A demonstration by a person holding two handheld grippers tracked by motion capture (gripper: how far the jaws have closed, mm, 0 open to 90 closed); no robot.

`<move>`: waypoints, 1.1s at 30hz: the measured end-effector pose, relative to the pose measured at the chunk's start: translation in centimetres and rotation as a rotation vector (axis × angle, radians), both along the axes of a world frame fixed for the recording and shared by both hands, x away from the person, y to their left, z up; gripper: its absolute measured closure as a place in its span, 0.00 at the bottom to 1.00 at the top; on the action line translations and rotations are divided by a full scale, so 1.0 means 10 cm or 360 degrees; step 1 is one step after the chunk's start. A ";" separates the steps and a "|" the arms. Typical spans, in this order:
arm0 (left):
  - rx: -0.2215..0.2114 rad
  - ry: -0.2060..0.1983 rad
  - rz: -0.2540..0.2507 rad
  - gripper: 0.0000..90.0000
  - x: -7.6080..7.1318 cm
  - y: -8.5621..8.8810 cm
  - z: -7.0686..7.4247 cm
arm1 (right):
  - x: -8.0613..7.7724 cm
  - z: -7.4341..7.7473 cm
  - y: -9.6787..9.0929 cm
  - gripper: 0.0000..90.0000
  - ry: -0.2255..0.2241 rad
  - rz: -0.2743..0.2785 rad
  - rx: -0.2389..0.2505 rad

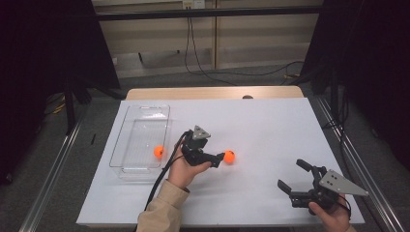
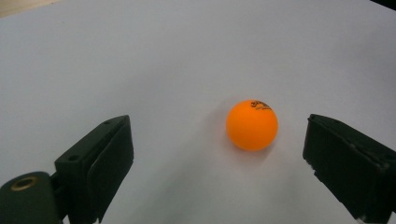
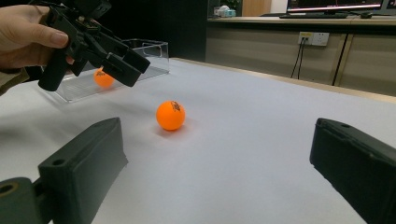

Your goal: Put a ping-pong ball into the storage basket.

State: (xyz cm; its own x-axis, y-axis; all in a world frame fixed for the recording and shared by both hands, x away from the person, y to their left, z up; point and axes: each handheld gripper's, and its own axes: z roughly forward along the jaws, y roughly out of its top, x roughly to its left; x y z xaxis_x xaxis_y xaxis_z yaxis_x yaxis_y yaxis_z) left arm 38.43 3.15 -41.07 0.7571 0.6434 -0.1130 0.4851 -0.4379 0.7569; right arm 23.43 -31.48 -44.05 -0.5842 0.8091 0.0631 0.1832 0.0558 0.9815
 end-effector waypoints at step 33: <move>0.0013 0.0000 -0.0056 0.09 -0.03 -0.22 -0.17 | 0.02 0.00 0.02 0.03 0.0002 0.0006 -0.0002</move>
